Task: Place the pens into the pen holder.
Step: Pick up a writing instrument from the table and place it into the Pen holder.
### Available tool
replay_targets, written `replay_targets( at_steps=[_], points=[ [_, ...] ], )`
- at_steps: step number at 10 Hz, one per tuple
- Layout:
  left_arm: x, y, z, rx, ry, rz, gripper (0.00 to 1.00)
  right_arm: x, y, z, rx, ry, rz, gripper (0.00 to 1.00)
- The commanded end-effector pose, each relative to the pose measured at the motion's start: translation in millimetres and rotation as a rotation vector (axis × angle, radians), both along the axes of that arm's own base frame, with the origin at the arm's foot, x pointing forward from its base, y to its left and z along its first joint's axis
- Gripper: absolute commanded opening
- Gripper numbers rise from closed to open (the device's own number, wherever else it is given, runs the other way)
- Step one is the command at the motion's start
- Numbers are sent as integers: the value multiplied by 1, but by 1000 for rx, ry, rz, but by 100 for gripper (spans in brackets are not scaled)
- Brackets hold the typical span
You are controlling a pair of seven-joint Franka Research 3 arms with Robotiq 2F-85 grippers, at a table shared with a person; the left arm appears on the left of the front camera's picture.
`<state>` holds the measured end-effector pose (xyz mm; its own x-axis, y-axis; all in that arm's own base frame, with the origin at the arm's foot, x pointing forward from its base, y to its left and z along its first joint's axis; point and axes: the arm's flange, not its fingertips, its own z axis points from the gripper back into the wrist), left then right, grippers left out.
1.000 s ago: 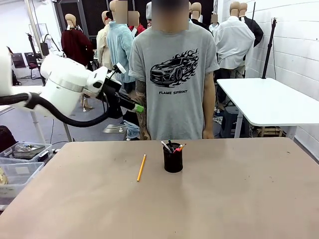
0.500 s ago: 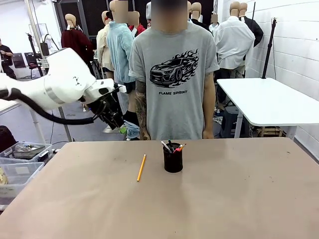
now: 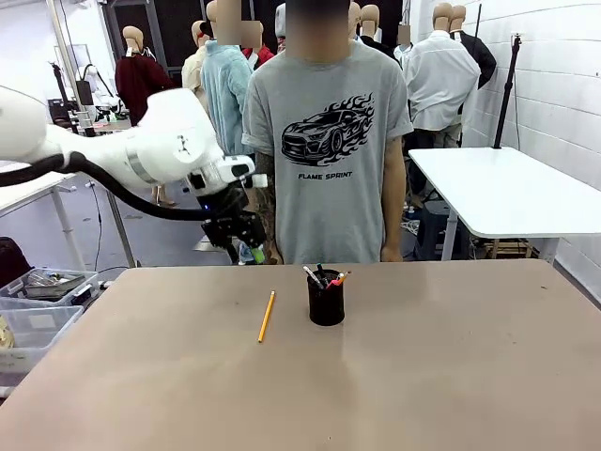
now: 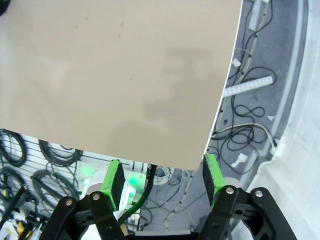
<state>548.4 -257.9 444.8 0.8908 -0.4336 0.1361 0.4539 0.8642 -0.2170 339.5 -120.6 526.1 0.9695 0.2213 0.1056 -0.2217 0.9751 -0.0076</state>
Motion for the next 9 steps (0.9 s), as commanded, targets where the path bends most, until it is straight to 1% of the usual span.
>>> replay_targets(
  at_steps=[1, 3, 4, 5, 6, 9],
  points=[
    [13, -20, -24, 37, 41, 21, 73, 2, -2, 0, -23, 10, -2, 79],
    [8, -34, -62, 97, 72, 29, 73, 2, -2, 0, -23, 10, -2, 79],
    [3, -38, -77, 117, 26, 57, 73, 2, -2, 0, -23, 10, -2, 79],
    [-1, -39, -84, 131, -43, 73, 73, 2, -2, 0, -23, 10, -2, 79],
    [1, -38, -92, 142, -82, 80, 73, 2, -2, 0, -23, 10, -2, 79],
    [17, -26, -115, 150, -126, 144, 73, 2, -2, 0, -23, 10, -2, 79]
  ],
)
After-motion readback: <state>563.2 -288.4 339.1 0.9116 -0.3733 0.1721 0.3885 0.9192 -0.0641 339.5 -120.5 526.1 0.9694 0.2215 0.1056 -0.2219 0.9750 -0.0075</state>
